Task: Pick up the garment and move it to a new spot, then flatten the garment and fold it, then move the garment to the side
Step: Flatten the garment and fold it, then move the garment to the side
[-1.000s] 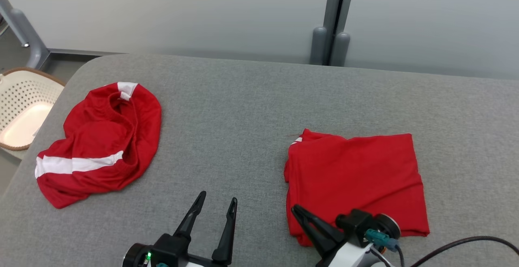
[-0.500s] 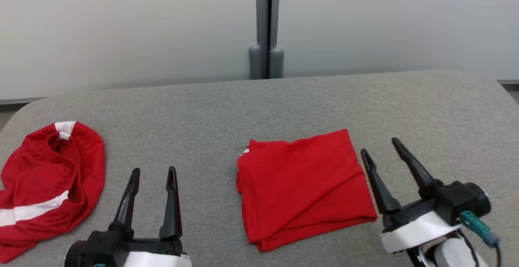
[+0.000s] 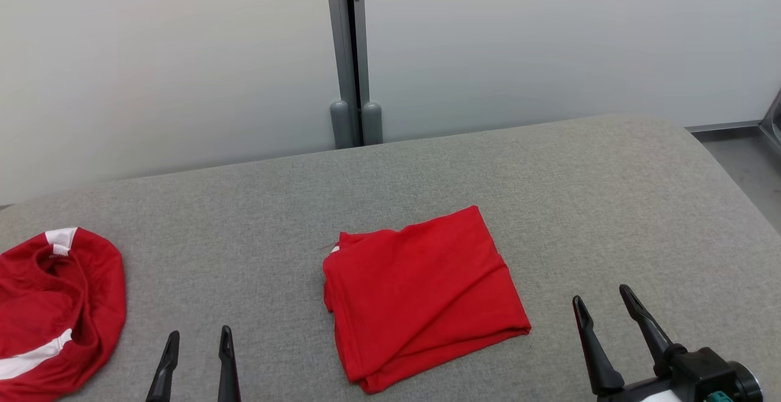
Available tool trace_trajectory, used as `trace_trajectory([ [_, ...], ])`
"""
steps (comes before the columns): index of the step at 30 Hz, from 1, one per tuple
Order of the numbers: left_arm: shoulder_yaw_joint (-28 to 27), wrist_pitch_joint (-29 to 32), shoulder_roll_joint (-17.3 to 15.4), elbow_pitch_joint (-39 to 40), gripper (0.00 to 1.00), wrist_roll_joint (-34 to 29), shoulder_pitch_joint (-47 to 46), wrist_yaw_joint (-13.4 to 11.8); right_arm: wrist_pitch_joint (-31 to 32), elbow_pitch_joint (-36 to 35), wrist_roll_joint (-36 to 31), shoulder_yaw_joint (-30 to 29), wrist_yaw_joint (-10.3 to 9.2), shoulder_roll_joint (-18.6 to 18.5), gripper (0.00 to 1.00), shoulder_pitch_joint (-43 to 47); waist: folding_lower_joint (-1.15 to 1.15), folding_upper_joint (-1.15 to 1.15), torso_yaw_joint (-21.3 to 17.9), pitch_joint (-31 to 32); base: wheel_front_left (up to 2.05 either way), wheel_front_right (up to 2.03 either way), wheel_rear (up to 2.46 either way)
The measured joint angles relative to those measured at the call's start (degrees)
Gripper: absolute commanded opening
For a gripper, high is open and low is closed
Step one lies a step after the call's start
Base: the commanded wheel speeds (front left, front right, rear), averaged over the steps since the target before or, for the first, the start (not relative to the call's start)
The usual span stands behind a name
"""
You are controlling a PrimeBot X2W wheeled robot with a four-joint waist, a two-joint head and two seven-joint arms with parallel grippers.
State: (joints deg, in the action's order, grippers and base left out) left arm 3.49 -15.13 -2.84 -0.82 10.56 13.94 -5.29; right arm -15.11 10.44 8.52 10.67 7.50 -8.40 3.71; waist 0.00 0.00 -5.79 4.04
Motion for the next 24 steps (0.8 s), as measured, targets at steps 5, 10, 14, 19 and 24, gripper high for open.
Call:
trace_trajectory([
  [5,0.44,0.00,0.04,-0.31,1.00,-0.69,1.04,-0.13,0.00,0.04,-0.02,0.33,0.00,0.26,1.00,0.62,0.00,0.00,0.46,0.65,0.00,0.00,0.00],
  [10,0.81,0.00,0.04,-0.60,1.00,-1.01,1.02,-0.31,0.00,0.22,0.01,1.25,0.00,0.40,1.00,0.39,0.00,0.00,1.14,1.03,0.00,0.00,0.00],
  [14,1.04,0.00,0.04,-0.77,1.00,-1.08,1.00,-0.33,0.00,0.32,0.18,1.42,0.00,0.24,1.00,0.37,0.00,0.00,1.55,1.25,0.00,0.00,0.00],
  [19,1.15,0.00,0.03,-0.90,1.00,-1.08,0.89,-0.60,0.00,0.31,0.23,1.29,0.00,0.20,1.00,0.38,0.00,0.00,1.85,1.40,0.00,0.00,0.00],
  [24,1.40,0.00,0.04,-1.20,1.00,-1.15,0.83,-0.63,0.00,0.56,0.24,1.26,0.00,0.20,1.00,0.38,0.00,0.00,2.03,1.43,0.00,0.00,0.00],
])
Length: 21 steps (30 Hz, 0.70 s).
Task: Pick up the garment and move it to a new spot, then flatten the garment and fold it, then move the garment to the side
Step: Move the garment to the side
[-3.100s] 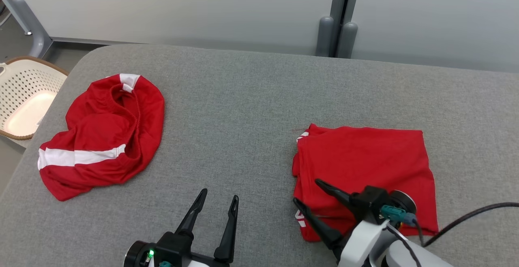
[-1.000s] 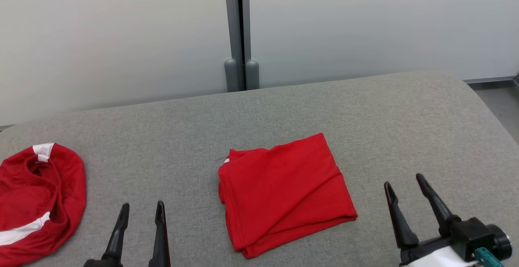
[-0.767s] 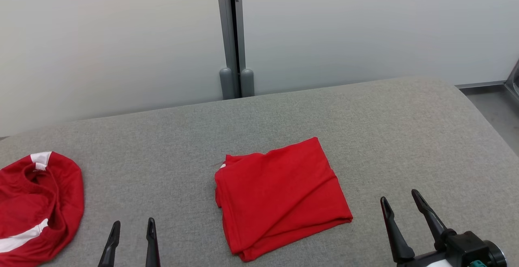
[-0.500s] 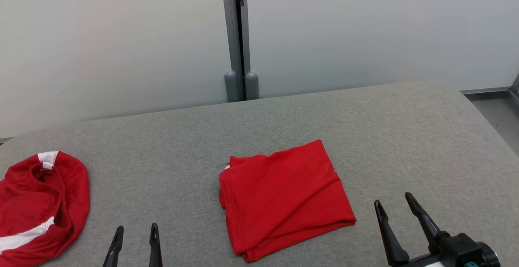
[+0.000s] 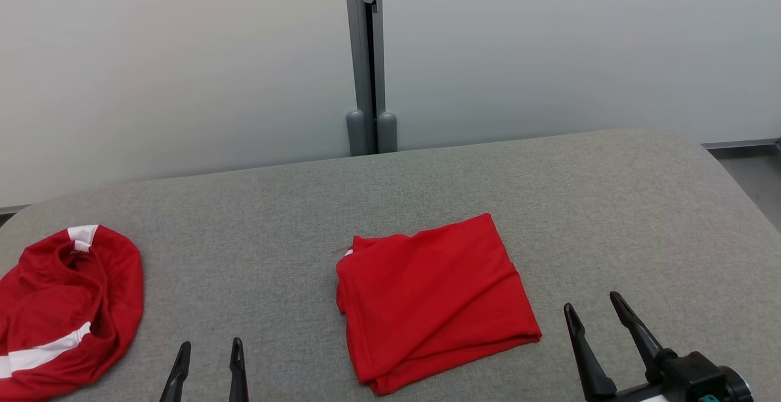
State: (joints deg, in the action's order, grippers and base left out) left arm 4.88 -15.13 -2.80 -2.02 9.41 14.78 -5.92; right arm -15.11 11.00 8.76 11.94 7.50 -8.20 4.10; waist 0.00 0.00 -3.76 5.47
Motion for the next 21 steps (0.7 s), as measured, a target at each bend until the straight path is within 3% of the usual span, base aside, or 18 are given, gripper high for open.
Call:
trace_trajectory([
  [8,0.77,0.00,0.00,-0.60,1.00,-0.35,-0.51,0.33,0.00,0.52,0.24,0.03,0.00,-0.23,1.00,-0.15,0.00,0.00,1.18,-0.33,0.00,0.00,0.00],
  [12,1.83,0.00,-0.01,-0.92,1.00,-0.52,-1.22,0.63,0.00,4.50,3.42,0.59,0.00,-0.65,1.00,-2.69,0.00,0.00,2.18,-1.34,0.00,0.00,0.00],
  [17,4.10,-0.01,-0.01,-2.00,1.00,-0.74,-2.48,1.10,2.69,17.57,12.50,8.22,0.00,-3.93,1.00,-10.84,0.00,0.00,3.54,-3.45,0.00,0.00,0.00],
  [21,6.14,-0.01,-0.01,-2.66,1.00,-0.93,-4.15,1.67,9.76,22.23,26.39,13.56,0.00,-7.10,1.00,-18.41,0.00,0.00,4.90,-5.76,0.00,0.00,0.00],
])
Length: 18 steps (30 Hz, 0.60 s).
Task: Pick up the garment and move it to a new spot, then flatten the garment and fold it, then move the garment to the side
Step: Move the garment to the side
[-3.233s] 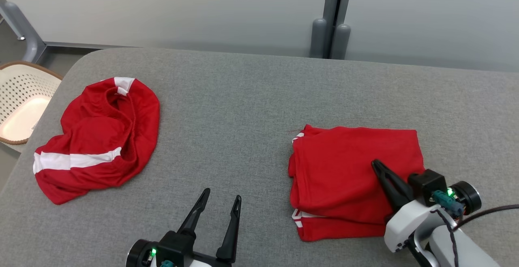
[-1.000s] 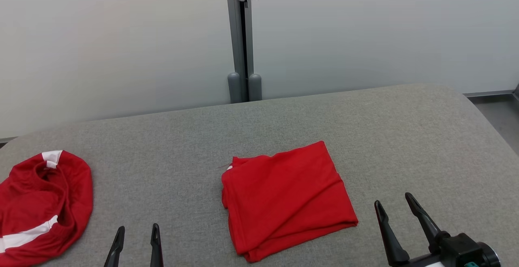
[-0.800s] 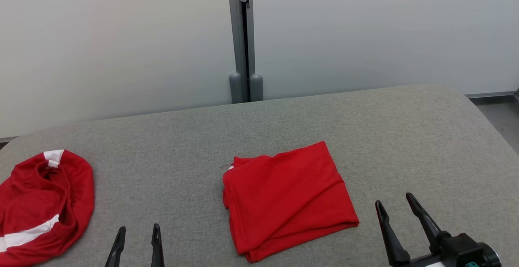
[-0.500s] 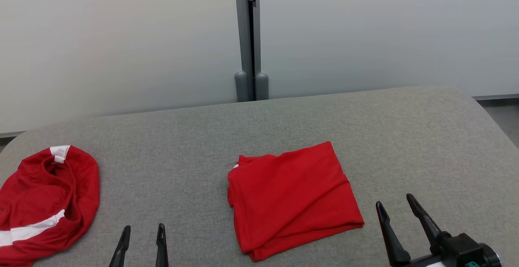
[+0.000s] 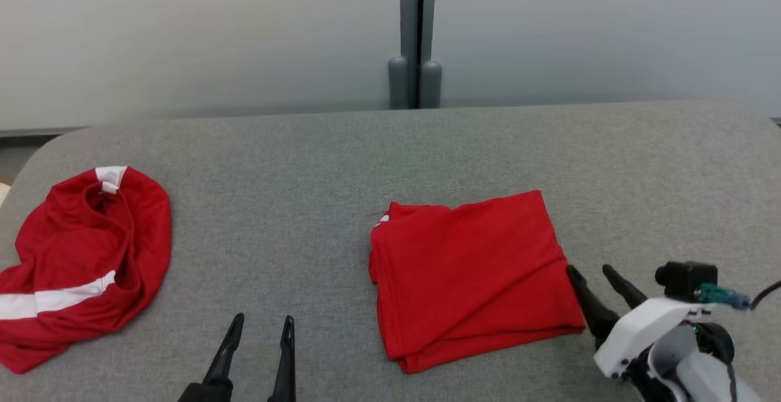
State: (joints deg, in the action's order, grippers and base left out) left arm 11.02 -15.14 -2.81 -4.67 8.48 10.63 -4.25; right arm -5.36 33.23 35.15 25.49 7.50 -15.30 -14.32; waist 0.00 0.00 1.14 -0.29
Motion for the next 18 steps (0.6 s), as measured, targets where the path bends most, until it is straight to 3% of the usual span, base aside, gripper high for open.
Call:
trace_trajectory([
  [4,1.41,0.01,0.05,-0.46,1.00,0.03,-2.53,0.13,7.44,0.86,14.75,2.02,-0.01,-3.91,1.00,-4.24,0.00,0.00,1.66,-2.82,0.00,0.00,0.00],
  [9,2.00,0.01,0.01,-0.99,1.00,0.57,-4.01,-0.12,15.01,0.25,27.27,4.13,-0.01,-8.66,1.00,-5.64,0.00,0.00,4.33,-5.82,0.00,0.00,0.00],
  [11,2.02,0.01,0.01,-0.94,1.00,0.64,-4.28,-0.21,16.72,-0.48,30.51,4.61,-0.01,-9.22,0.50,-5.60,0.00,0.00,4.83,-6.58,0.00,0.00,0.00],
  [12,2.04,0.01,0.01,-0.96,1.00,0.67,-4.31,-0.22,17.58,-0.84,32.00,4.80,-0.01,-9.51,0.37,-5.59,0.00,0.00,4.98,-6.92,0.00,0.00,0.00],
  [14,2.08,0.01,0.01,-0.92,1.00,0.69,-4.66,-0.33,18.59,-2.01,33.93,5.48,-0.01,-10.35,0.00,-5.54,0.00,0.00,5.15,-7.57,0.00,0.00,0.00],
  [18,1.77,0.01,0.02,-0.68,1.00,0.62,-5.40,-0.26,17.64,-4.92,35.06,7.00,-0.01,-12.65,0.00,-5.97,0.00,0.00,4.95,-8.90,0.00,0.00,0.00],
])
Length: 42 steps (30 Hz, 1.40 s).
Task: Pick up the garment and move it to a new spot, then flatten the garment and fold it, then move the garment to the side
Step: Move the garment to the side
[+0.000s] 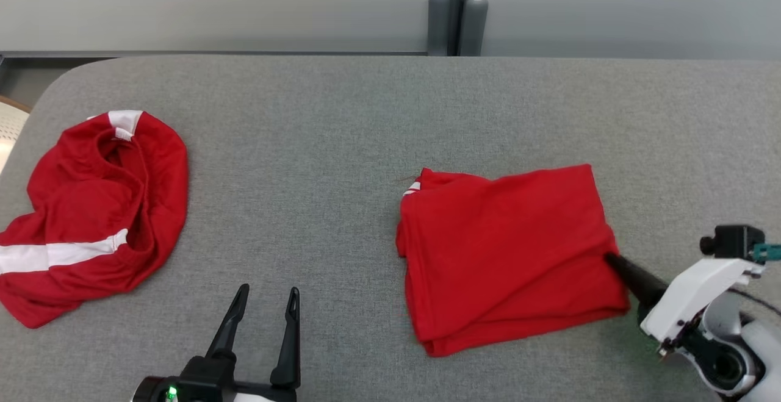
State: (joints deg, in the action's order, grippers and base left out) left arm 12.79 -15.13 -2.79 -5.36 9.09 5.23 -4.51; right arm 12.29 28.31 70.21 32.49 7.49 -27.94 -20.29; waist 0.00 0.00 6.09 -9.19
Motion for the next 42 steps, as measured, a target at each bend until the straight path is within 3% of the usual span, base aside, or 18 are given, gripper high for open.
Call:
trace_trajectory([
  [8,-0.55,0.00,-0.01,1.04,1.00,-1.04,-3.16,1.44,-8.68,0.35,-4.65,2.19,0.00,-6.06,0.00,-7.61,0.00,0.00,-1.54,-3.99,0.00,0.00,0.00],
  [13,-0.05,0.00,0.00,2.43,1.00,-2.30,-5.84,2.21,-10.61,2.81,-6.05,2.44,0.00,-9.87,0.00,-14.29,0.00,0.00,-2.73,-7.98,0.00,0.00,0.00],
  [25,-0.86,0.00,-0.09,7.00,1.00,-6.42,-10.49,3.52,-17.30,9.55,-5.20,-2.15,0.01,-19.92,0.00,-20.84,0.00,0.00,-7.61,-17.18,0.00,0.00,0.00],
  [35,-1.42,0.00,-0.59,8.51,1.00,-7.58,-11.57,4.90,-21.12,17.41,-5.44,-4.64,0.02,-21.92,0.00,-23.29,0.00,0.00,-11.26,-21.09,0.00,0.00,0.00],
  [36,-1.42,0.00,-0.59,8.53,1.00,-7.64,-11.65,4.92,-21.79,18.47,-5.93,-4.80,0.02,-21.89,0.32,-23.80,0.00,0.00,-11.36,-21.44,0.00,0.00,0.00],
  [37,-1.34,-0.01,-0.58,8.55,1.00,-7.67,-11.77,4.97,-22.75,20.05,-6.64,-5.22,0.02,-21.79,1.00,-24.58,0.00,0.00,-11.42,-21.72,0.00,0.00,0.00],
  [42,-1.08,-0.01,-0.49,7.42,1.00,-7.42,-12.63,5.46,-26.89,28.47,-14.97,-6.53,0.01,-19.97,1.00,-29.76,0.00,0.00,-10.97,-21.77,0.00,0.00,0.00],
])
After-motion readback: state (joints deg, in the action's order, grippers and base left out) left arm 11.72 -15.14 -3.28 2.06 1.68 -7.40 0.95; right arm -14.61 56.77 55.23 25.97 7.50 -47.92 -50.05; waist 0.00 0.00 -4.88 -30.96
